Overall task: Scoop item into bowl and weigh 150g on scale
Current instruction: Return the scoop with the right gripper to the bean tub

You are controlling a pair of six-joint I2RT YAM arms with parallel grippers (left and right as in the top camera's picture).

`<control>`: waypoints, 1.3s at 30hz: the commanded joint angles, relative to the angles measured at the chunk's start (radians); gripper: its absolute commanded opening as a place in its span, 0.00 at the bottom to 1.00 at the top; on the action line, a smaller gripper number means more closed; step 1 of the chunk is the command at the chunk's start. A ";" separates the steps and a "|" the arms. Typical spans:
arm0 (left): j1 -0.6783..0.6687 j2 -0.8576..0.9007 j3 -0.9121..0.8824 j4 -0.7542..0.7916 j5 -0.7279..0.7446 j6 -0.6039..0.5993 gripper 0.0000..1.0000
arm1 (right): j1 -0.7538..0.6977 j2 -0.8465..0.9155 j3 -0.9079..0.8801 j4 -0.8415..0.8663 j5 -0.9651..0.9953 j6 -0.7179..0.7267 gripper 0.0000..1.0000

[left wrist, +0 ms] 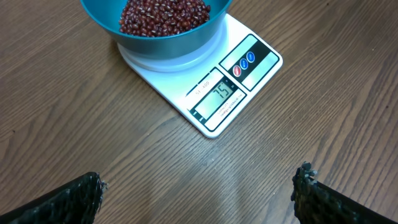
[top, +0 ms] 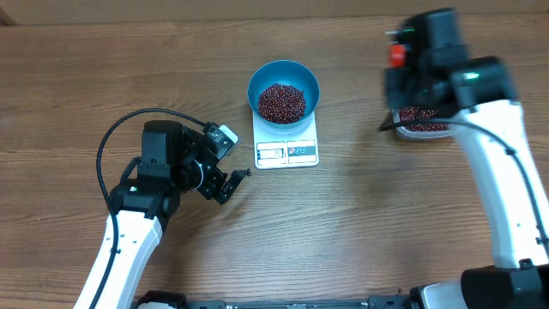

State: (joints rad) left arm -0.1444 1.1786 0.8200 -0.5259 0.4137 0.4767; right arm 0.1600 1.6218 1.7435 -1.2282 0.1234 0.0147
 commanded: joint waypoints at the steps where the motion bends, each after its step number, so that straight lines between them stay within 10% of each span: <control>1: -0.002 0.000 0.000 0.003 -0.003 -0.010 0.99 | -0.108 0.002 0.023 -0.045 -0.032 0.006 0.04; 39: -0.002 0.000 0.000 0.003 -0.003 -0.010 1.00 | -0.255 0.402 -0.017 -0.084 0.141 0.116 0.04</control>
State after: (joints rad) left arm -0.1444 1.1786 0.8200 -0.5262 0.4137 0.4767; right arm -0.0937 2.0098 1.7294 -1.3224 0.2550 0.1139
